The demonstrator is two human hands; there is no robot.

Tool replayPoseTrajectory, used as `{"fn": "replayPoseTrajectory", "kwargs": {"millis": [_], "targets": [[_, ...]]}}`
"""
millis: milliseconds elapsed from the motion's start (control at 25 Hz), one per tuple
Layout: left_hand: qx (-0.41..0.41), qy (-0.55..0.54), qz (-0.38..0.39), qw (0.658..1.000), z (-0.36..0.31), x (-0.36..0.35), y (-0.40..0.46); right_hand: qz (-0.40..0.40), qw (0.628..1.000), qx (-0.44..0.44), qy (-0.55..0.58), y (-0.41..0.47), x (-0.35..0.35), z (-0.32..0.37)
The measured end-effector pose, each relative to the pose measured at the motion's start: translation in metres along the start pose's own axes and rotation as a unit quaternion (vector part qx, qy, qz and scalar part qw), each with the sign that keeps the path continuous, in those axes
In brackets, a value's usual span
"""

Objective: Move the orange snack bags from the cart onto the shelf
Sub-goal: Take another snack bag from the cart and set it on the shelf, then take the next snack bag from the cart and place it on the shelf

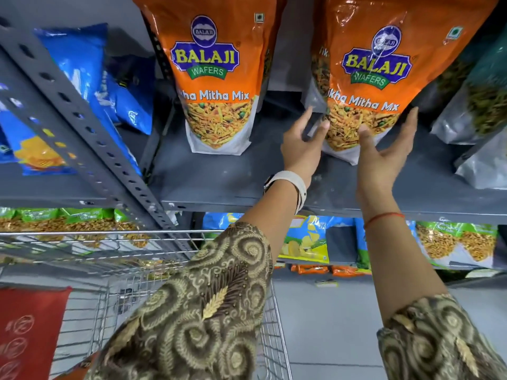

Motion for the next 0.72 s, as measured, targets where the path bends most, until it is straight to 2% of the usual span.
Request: {"fn": "replayPoseTrajectory", "kwargs": {"millis": [80,200,480,600,720], "targets": [[-0.064,-0.006,-0.042,0.997,-0.023,0.022,-0.016,-0.041,0.998,0.053,-0.002,-0.023,0.004,0.024],[-0.122,-0.021,-0.094,0.988,-0.056,0.054,-0.042,-0.042,0.996,0.069,0.047,-0.054,-0.009,0.050],[-0.180,-0.038,-0.276,0.943,-0.097,0.177,-0.127,0.067,0.994,-0.003,0.085,-0.164,-0.072,0.082],[-0.174,-0.075,-0.353,0.916,-0.085,0.234,-0.165,0.115,0.989,-0.020,0.089,-0.220,-0.097,0.084],[-0.168,-0.057,-0.433,0.884,-0.064,0.292,-0.203,0.161,0.984,-0.026,0.077,-0.273,-0.119,0.072]]}}
Point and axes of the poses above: each hand's wrist, its own y-axis towards the middle knuckle, its own x-axis out of the back of the hand, z = x × y, the point moved 10 cm from there along y, towards the middle knuckle, and after that the axes turned 8 degrees about -y, right-handed, at the moved point
